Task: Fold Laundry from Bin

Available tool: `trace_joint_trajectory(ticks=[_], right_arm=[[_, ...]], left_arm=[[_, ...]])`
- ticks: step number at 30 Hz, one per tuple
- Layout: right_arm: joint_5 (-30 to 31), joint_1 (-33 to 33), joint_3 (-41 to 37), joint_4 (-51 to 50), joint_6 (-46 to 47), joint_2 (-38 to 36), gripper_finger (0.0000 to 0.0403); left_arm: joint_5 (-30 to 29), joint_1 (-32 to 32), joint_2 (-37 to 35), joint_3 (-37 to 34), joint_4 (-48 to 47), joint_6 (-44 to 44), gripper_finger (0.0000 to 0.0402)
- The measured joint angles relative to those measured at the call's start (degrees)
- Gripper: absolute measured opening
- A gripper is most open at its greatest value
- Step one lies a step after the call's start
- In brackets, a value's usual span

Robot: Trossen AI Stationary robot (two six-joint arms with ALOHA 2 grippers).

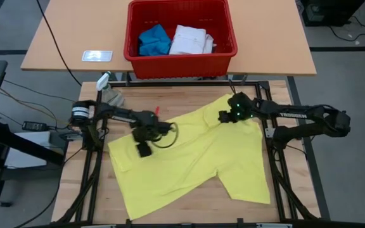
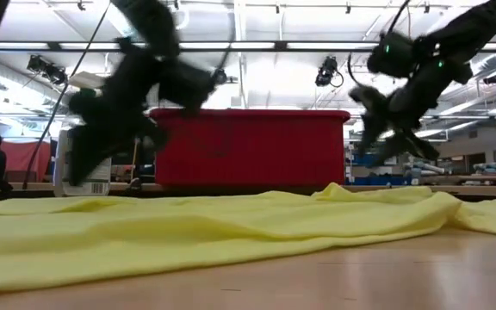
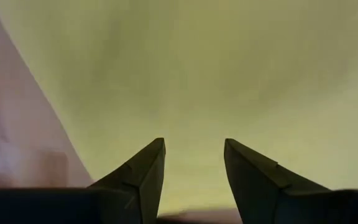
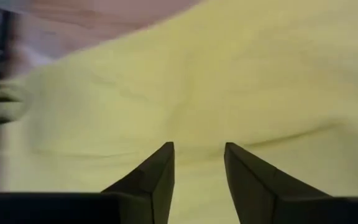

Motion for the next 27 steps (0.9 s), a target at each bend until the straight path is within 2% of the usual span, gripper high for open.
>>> trace_joint_trajectory(ticks=[4,6,9,12,15,18,23,27], right_arm=[[3.15,8.51,0.02,4.10,10.09,-0.36,0.0150],[5.22,13.44,0.02,6.13,14.28,0.62,0.0147],[9.13,20.69,0.02,8.03,20.87,2.65,0.0143],[12.94,27.45,0.02,8.11,28.77,4.58,0.0137],[16.57,32.65,0.03,7.77,35.67,6.15,0.0130],[17.58,34.55,0.04,7.44,38.23,7.44,0.0126],[17.38,33.31,0.04,7.39,33.96,7.55,0.0125],[17.35,32.92,0.09,7.79,28.54,6.96,0.0125]], left_arm=[[0.58,0.22,-3.70,-10.99,2.02,0.28,0.0172],[2.76,0.25,-4.92,-15.99,3.35,-0.21,0.0172],[12.24,0.12,-5.72,-22.45,7.52,-3.01,0.0172],[21.78,-1.76,-5.69,-25.93,11.92,-6.24,0.0172],[25.31,-4.27,-5.63,-26.00,14.08,-7.43,0.0171],[26.67,-6.74,-5.55,-24.14,15.57,-7.97,0.0171],[26.71,-10.78,-5.55,-20.18,19.89,-14.20,0.0171],[27.83,-15.04,-5.80,-19.10,33.22,-25.39,0.0171]])
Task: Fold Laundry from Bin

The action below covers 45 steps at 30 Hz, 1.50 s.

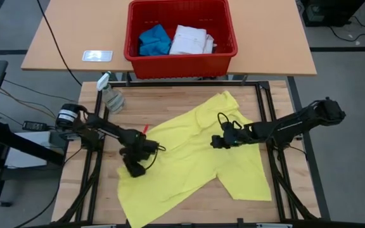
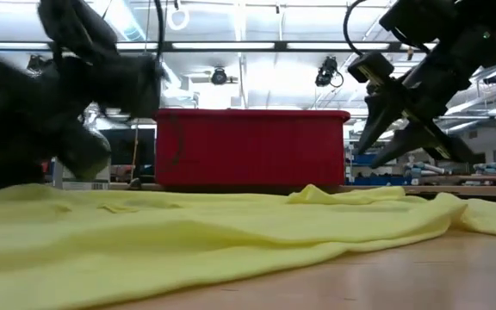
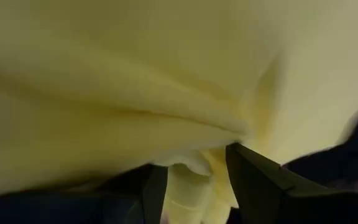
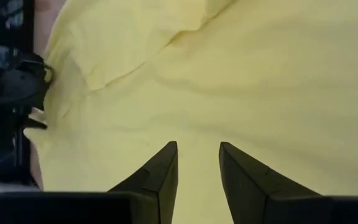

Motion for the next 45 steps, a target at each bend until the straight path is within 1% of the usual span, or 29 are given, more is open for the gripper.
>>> trace_joint_trajectory(ticks=[2,4,7,9,11,15,18,21,24,28,30,34,37,39,41,42,43,45], right_arm=[[-0.17,0.74,0.00,-0.14,-2.56,0.04,0.0125],[-0.17,2.37,0.00,-0.06,-4.33,0.15,0.0125],[-0.22,5.93,0.00,-0.43,-5.75,0.26,0.0125],[0.34,8.64,0.00,-0.36,-6.48,0.25,0.0125],[1.48,11.36,0.00,-0.39,-6.67,0.27,0.0125],[4.36,15.37,0.00,-0.46,-6.71,0.75,0.0125],[4.78,16.92,0.00,-0.29,-6.72,1.54,0.0125],[4.55,18.30,0.00,1.40,-6.73,3.03,0.0125],[4.68,20.09,0.00,4.68,-6.65,4.90,0.0125],[7.00,22.86,0.00,11.68,-4.37,6.96,0.0125],[8.17,24.16,0.02,13.78,-3.04,7.23,0.0125],[12.19,26.66,0.02,12.85,1.91,6.97,0.0125],[14.53,27.44,0.06,11.06,6.29,7.71,0.0125],[14.63,26.16,0.05,8.30,8.81,9.05,0.0125],[13.05,22.88,0.04,8.12,9.96,11.21,0.0125],[11.91,21.15,0.05,8.81,10.16,12.37,0.0125],[11.29,19.58,0.22,9.56,10.23,13.66,0.0125],[10.72,17.16,2.08,9.52,10.03,16.68,0.0125]], left_arm=[[-0.31,-2.42,0.11,-0.43,9.71,-8.28,0.0171],[-2.58,-5.07,0.40,-0.81,17.16,-16.68,0.0171],[-7.19,-9.73,1.32,-0.80,25.35,-29.99,0.0171],[-11.00,-13.30,1.52,-0.78,28.85,-37.40,0.0171],[-14.46,-17.03,1.60,-0.78,31.18,-44.66,0.0171],[-18.12,-25.17,1.92,-0.69,34.87,-60.12,0.0171],[-24.16,-31.56,2.16,0.95,37.01,-70.85,0.0171],[-29.26,-36.66,2.53,3.65,37.15,-78.10,0.0171],[-30.90,-40.55,2.55,6.98,33.84,-82.41,0.0172],[-30.71,-42.77,2.42,11.70,27.14,-82.16,0.0172],[-30.60,-42.94,2.40,13.28,22.37,-80.39,0.0172],[-30.07,-41.88,0.17,14.06,14.08,-73.95,0.0172],[-30.16,-39.83,-2.39,14.13,6.26,-66.35,0.0172],[-30.23,-37.96,-4.05,14.15,1.79,-60.15,0.0171],[-30.53,-35.94,-5.37,13.93,-3.03,-54.03,0.0165],[-30.66,-34.57,-5.96,13.18,-3.37,-51.09,0.0161],[-30.69,-33.10,-6.36,11.95,-1.98,-48.19,0.0157],[-30.93,-30.44,-6.88,8.18,4.06,-43.13,0.0149]])
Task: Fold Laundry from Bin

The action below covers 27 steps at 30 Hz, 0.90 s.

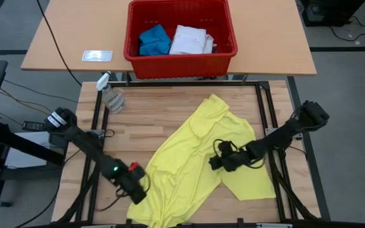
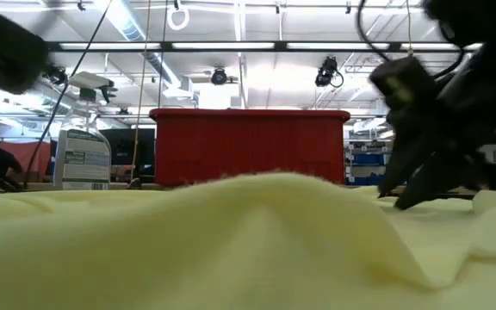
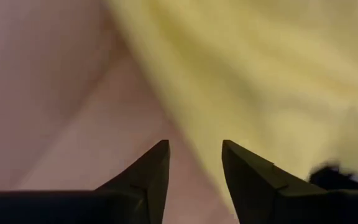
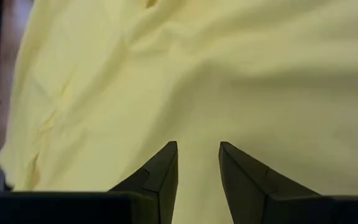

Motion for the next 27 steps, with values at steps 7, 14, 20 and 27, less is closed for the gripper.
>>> trace_joint_trajectory(ticks=[7,14,20,27], right_arm=[[-4.22,-2.54,8.39,-5.24,2.28,8.97,0.0125],[-17.97,1.71,19.55,-13.45,-2.55,13.13,0.0125],[-12.15,1.08,26.74,-35.51,-4.98,7.22,0.0125],[-10.84,-15.06,26.81,-42.37,-21.29,4.68,0.0125]], left_arm=[[2.78,0.03,1.83,-12.43,27.99,-0.58,0.0142],[3.54,-10.58,2.48,-14.11,36.23,-9.82,0.0142],[3.62,-13.92,0.70,-12.24,33.47,-12.09,0.0142],[2.21,-9.30,-4.42,-12.24,23.34,-6.66,0.0142]])
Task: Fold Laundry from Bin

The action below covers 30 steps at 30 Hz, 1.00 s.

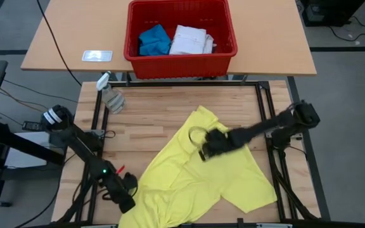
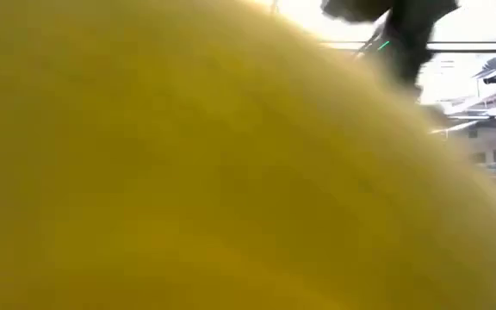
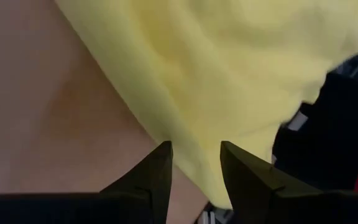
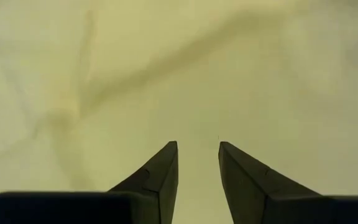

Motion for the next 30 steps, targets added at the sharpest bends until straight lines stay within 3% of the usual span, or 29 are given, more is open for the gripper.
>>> trace_joint_trajectory(ticks=[7,14,20,24,30], right_arm=[[-4.83,-16.32,-0.02,5.82,-19.65,1.56,0.0113],[-9.21,-23.53,-0.04,8.75,-32.34,6.49,0.0100],[-15.51,-27.47,0.98,16.03,-37.06,12.39,0.0098],[-19.62,-28.65,7.12,18.66,-40.06,18.55,0.0098],[-23.40,-28.74,26.47,17.45,-43.28,30.93,0.0098]], left_arm=[[-2.07,7.66,-5.70,0.02,-6.68,5.08,0.0142],[-4.79,20.57,-11.73,0.09,-8.66,12.14,0.0142],[-1.05,32.39,-12.85,0.09,-8.84,20.90,0.0142],[1.74,39.52,-12.81,0.09,-8.64,25.96,0.0142],[2.45,48.67,-12.68,0.09,-8.74,33.92,0.0142]])
